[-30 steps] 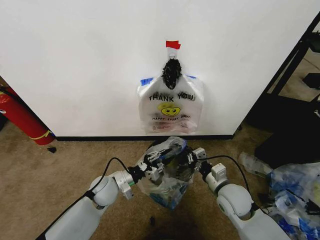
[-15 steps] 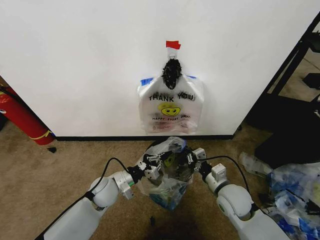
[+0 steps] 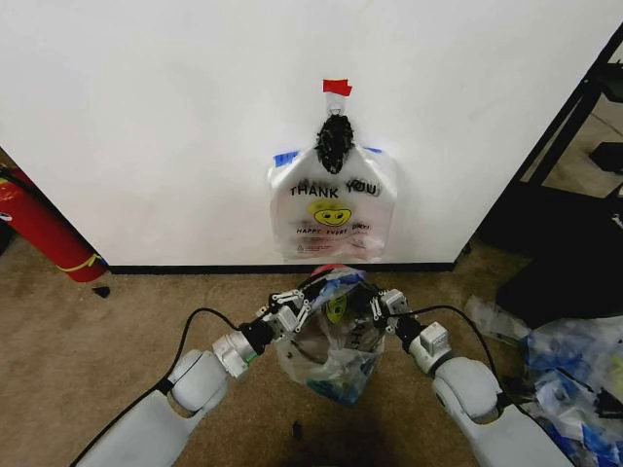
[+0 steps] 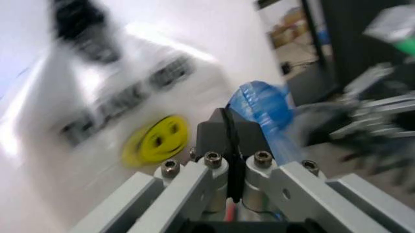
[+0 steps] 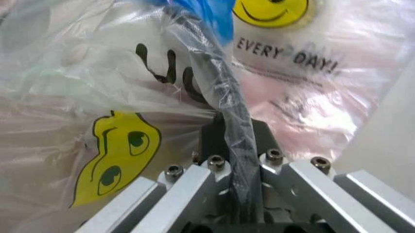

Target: Pick up the garbage bag from the wall and place it over the trash bin.

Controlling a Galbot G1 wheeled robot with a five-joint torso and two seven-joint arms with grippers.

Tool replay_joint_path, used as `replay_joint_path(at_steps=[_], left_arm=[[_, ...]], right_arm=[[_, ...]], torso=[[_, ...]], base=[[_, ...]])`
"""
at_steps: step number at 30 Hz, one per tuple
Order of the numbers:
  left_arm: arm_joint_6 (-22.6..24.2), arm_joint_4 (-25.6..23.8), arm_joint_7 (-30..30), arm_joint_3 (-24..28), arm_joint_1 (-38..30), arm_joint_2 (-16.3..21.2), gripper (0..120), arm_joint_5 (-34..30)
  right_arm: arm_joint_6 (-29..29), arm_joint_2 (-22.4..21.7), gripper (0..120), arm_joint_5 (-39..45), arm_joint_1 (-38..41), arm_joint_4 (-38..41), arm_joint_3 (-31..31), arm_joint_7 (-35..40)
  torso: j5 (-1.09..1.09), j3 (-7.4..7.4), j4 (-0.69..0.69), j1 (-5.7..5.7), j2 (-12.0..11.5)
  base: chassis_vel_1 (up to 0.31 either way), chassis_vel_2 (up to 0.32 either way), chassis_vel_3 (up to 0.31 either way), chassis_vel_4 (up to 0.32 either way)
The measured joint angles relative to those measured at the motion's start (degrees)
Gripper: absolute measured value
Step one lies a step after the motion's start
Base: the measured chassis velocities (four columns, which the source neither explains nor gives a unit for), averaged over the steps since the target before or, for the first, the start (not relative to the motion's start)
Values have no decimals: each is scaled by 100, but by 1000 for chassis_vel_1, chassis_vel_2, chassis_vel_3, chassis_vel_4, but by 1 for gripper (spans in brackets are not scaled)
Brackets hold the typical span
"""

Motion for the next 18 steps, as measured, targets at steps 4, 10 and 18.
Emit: replay_joint_path(at_steps=[4,10,18], left_arm=[[321,171,-252,-125,-110,-16,0,-242],[355,443,-228,-216,-156,-12,0,-213],[14,718,133,-332,-10,-82,0,-33]], right_arm=[[360,-80,0,348,-17,-143,305,-789],[640,-146,0,1218,-15,-342,504,-1548],[496,-137,0,2673,-49,-466,432,-1527]], torso=[[0,0,-1,0,0],[0,0,-1,0,0],[0,0,0,0,0]], base=[[0,0,0,0],[0,0,0,0],[0,0,0,0]])
